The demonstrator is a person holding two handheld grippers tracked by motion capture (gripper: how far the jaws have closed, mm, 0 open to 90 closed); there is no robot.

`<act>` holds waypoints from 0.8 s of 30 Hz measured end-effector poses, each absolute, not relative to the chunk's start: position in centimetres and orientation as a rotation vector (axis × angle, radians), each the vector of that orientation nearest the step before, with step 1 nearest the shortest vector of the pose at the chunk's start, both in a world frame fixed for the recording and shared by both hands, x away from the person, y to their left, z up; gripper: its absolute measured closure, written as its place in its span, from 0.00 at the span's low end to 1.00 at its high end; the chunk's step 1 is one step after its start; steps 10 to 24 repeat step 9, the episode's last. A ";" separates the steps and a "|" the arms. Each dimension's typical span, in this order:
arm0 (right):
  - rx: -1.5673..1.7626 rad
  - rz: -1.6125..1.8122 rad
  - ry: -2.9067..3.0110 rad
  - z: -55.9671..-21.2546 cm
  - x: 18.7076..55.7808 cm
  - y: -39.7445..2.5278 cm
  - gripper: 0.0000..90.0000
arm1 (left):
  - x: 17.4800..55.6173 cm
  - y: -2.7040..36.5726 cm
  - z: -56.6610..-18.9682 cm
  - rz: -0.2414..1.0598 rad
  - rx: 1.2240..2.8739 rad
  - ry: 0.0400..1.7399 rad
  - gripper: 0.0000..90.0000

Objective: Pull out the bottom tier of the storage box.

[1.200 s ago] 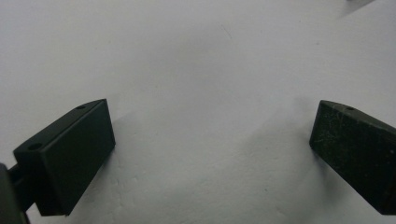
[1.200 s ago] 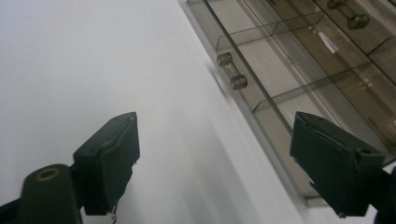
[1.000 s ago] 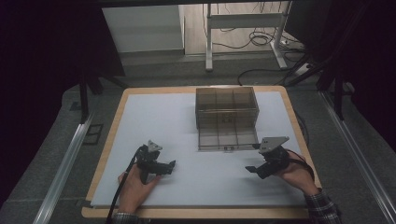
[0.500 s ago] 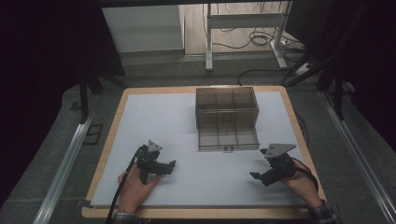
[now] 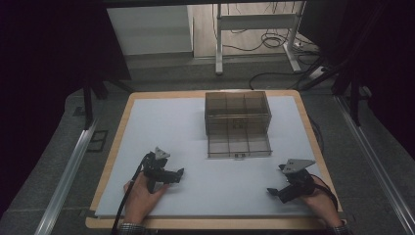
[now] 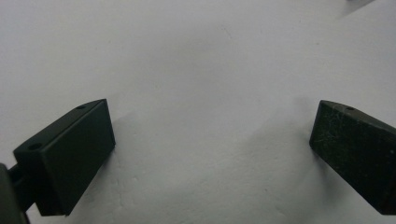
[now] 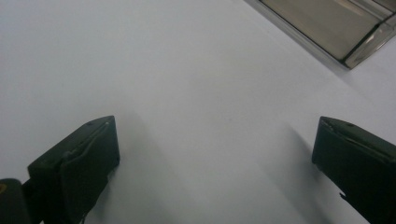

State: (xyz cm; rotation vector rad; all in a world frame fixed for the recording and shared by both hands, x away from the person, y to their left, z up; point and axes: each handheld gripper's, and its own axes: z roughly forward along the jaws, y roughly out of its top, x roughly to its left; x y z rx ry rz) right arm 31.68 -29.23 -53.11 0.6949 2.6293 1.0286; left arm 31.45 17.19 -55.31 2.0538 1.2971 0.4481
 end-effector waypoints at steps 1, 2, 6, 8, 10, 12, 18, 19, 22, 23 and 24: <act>0.695 1.029 2.629 -53.1 31.7 -29.2 0.01 | 31.4 17.2 -55.3 0.448 2.054 1.297 0.00; 0.692 1.022 2.626 -53.1 31.6 -29.2 0.00 | 31.4 17.2 -55.3 0.448 2.054 1.297 0.00; 0.696 1.027 2.627 -53.2 31.6 -29.2 0.00 | 31.4 17.2 -55.3 0.448 2.054 1.297 0.00; 0.698 1.029 2.626 -53.2 31.6 -29.2 0.00 | 31.4 17.2 -55.3 0.449 2.055 1.297 0.00; 0.698 1.029 2.626 -53.2 31.6 -29.2 0.00 | 31.4 17.2 -55.3 0.449 2.055 1.297 0.00; 0.698 1.029 2.626 -53.2 31.6 -29.2 0.00 | 31.4 17.2 -55.3 0.449 2.055 1.297 0.00; 0.698 1.029 2.626 -53.2 31.6 -29.2 0.00 | 31.4 17.2 -55.3 0.449 2.055 1.297 0.00; 0.698 1.029 2.626 -53.2 31.6 -29.2 0.00 | 31.4 17.2 -55.3 0.449 2.055 1.297 0.00; 0.698 1.029 2.626 -53.2 31.6 -29.2 0.00 | 31.4 17.2 -55.3 0.449 2.055 1.297 0.00; 0.698 1.029 2.626 -53.2 31.6 -29.2 0.00 | 31.4 17.2 -55.3 0.449 2.055 1.297 0.00; 0.698 1.029 2.626 -53.2 31.6 -29.2 0.00 | 31.4 17.2 -55.3 0.449 2.055 1.297 0.00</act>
